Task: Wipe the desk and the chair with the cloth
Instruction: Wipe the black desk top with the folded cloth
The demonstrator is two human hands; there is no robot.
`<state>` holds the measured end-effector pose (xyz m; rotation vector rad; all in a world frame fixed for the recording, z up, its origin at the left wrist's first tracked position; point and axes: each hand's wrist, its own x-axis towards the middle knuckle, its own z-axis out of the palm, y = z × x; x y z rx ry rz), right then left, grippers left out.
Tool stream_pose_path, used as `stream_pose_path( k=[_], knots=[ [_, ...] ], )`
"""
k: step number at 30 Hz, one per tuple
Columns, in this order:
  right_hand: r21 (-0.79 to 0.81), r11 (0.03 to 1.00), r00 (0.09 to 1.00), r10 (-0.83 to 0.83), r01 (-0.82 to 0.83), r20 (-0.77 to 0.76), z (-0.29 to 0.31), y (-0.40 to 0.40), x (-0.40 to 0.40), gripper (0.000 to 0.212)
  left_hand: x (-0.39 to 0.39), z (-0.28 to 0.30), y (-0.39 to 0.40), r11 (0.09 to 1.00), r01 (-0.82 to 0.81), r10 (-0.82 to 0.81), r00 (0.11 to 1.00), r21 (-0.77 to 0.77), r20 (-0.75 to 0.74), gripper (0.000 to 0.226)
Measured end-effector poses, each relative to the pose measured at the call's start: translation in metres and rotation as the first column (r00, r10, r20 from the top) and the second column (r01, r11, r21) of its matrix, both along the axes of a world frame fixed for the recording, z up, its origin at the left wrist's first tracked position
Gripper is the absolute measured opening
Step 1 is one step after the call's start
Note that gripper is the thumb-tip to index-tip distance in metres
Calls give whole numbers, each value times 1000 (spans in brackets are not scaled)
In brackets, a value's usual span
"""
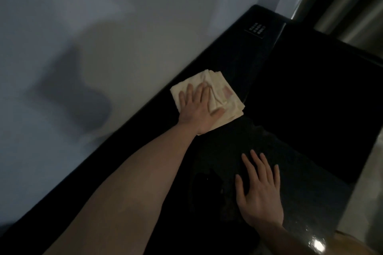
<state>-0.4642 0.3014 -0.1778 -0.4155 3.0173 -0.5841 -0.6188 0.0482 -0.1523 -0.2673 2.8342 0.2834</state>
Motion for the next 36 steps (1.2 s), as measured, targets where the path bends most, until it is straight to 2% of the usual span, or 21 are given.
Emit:
stream_pose_path(
  k=[4,8,12,16,23,29,36],
  knots=[
    [10,1000,1000,-8,8,-6,4,-1,1,62,68,-1,-23,1000,-19,19,1000,12,1,99],
    [15,1000,1000,2,-2,-9,5,-1,2,63,154,-3,-61,996,-71,70,997,-47,-17,99],
    [17,1000,1000,4,-3,-24,7,-1,3,60,229,-3,-109,982,-168,168,986,-88,-2,102],
    [31,999,998,-11,13,-54,5,-2,5,58,308,-7,-146,956,-268,264,963,-118,-48,111],
    [35,999,996,-18,21,-83,2,-2,5,58,426,-14,-152,884,-433,413,900,-176,-141,95],
    [20,1000,998,-11,12,-65,4,-3,5,66,458,-12,-137,869,-460,447,888,-183,-111,89],
    [49,998,997,-21,25,-69,1,-4,4,57,475,-9,-116,943,-297,290,955,-153,-64,90]
  ],
)
